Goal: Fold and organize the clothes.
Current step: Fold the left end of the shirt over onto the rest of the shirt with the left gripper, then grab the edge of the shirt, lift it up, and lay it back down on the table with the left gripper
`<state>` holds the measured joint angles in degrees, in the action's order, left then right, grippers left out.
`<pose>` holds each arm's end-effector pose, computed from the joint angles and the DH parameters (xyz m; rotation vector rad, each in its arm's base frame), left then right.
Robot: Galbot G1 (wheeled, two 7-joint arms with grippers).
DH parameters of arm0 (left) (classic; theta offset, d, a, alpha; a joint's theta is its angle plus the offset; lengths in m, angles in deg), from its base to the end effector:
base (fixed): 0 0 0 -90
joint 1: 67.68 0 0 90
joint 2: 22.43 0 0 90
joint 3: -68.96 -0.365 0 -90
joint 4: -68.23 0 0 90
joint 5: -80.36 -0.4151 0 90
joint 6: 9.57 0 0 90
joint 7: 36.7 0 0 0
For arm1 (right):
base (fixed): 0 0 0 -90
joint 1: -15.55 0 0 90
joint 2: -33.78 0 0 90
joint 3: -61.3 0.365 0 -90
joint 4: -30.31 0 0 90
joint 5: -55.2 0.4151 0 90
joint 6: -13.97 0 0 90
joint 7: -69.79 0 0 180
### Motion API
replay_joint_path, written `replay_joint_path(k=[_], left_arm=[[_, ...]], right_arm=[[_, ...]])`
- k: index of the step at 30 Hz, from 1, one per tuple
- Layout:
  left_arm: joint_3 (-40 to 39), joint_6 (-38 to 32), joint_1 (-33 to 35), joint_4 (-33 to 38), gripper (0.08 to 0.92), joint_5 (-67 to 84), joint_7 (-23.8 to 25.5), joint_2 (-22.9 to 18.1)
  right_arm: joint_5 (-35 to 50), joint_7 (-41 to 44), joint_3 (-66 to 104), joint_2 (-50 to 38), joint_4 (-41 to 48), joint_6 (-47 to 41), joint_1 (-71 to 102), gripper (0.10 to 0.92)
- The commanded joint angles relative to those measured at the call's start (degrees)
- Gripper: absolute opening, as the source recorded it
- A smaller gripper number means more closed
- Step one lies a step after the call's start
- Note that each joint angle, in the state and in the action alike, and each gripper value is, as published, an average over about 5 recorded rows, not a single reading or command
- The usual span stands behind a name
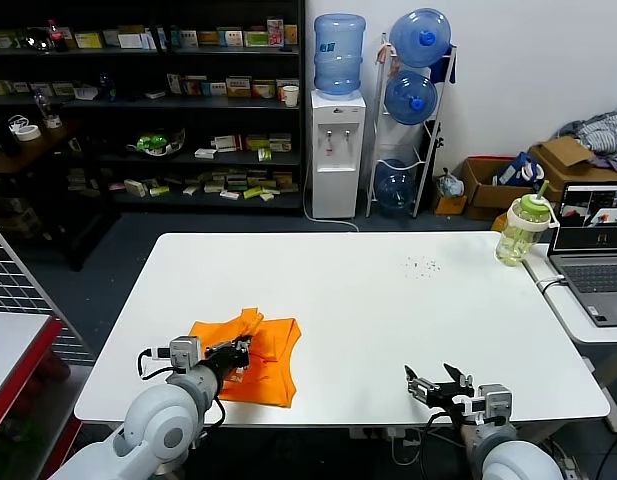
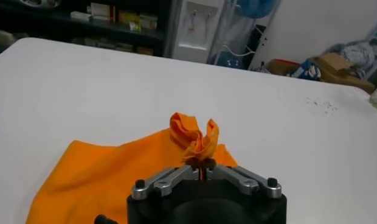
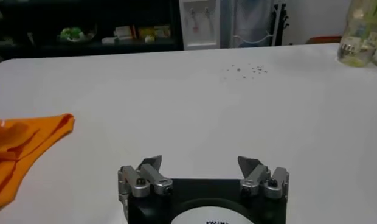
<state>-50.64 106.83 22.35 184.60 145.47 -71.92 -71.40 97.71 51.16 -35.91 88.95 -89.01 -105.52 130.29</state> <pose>0.3232 -0.0200 -0.2570 -0.2491 -2.4860 0.2162 0.2597 -0.0551 -0.2944 0.1466 -2.5175 -0.0608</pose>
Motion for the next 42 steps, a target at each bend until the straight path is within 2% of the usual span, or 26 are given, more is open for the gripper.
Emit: replay_joint_path(k=[1, 4, 8, 11, 14, 16, 20, 25, 31, 42], left_arm=[[-2.3, -0.4, -2.6, -2.5, 0.128, -0.8, -0.8, -4.4], [-1.3, -0.5, -1.7, -1.2, 0.180, 0.3, -1.1, -4.3], [1.1, -0.5, 0.2, 1.7, 0.299, 2.6, -2.4, -2.6], [3.8, -0.5, 2.4, 3.6, 0.386, 4.2, -2.9, 0.4], [7.3, -0.5, 5.3, 4.0, 0.472, 5.1, -2.3, 5.1], [11.1, -0.6, 8.0, 2.8, 0.533, 5.3, 0.0, 8.5], [17.7, -0.7, 13.0, -2.3, 0.654, 4.3, 7.8, 13.7], [18.4, -1.0, 14.4, -10.2, 0.788, 3.0, 18.3, 17.4], [16.2, -1.5, 11.9, -16.9, 0.822, -0.3, 25.8, 16.1], [14.0, -2.7, 8.4, -23.1, 0.823, -6.1, 29.3, 12.4]], right_arm=[[-0.2, -0.1, -0.1, 0.1, 0.2, -0.1, 0.2, 0.823], [-0.1, 0.0, -0.3, -0.1, 0.5, -0.1, -0.1, 0.823], [-0.1, -0.1, -0.8, -0.2, 0.8, -0.1, -0.5, 0.823], [0.0, -0.1, -1.0, -0.2, 0.8, -0.1, -0.9, 0.823], [0.1, 0.0, -1.1, -0.3, 0.6, -0.1, -0.9, 0.823], [0.1, 0.1, -1.0, -0.3, 0.4, 0.0, -0.8, 0.823], [0.1, 0.3, -0.8, -0.3, 0.1, 0.2, -0.6, 0.823], [0.0, 0.6, -0.7, 0.0, 0.3, 0.4, -0.5, 0.823], [-0.2, 0.7, -0.4, 0.2, 0.4, 0.5, 0.2, 0.823], [-0.1, 0.6, 0.1, 0.1, 0.5, 0.4, 0.7, 0.823]])
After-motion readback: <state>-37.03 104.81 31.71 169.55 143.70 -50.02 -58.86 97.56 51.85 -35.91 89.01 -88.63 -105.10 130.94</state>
